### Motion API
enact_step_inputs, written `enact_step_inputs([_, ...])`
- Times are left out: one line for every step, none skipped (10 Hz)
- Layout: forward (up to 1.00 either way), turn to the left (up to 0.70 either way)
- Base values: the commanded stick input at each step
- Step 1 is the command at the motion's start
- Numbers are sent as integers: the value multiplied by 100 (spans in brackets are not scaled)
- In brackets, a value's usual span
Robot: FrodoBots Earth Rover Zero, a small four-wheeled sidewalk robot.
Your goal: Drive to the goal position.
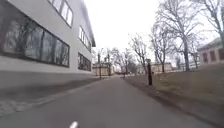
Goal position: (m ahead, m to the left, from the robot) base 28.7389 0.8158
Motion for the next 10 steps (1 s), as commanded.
enact_step_inputs([100, 0])
enact_step_inputs([100, 0])
enact_step_inputs([100, 0])
enact_step_inputs([100, 0])
enact_step_inputs([100, 0])
enact_step_inputs([100, 0])
enact_step_inputs([100, 0])
enact_step_inputs([100, 0])
enact_step_inputs([100, 0])
enact_step_inputs([100, 0])
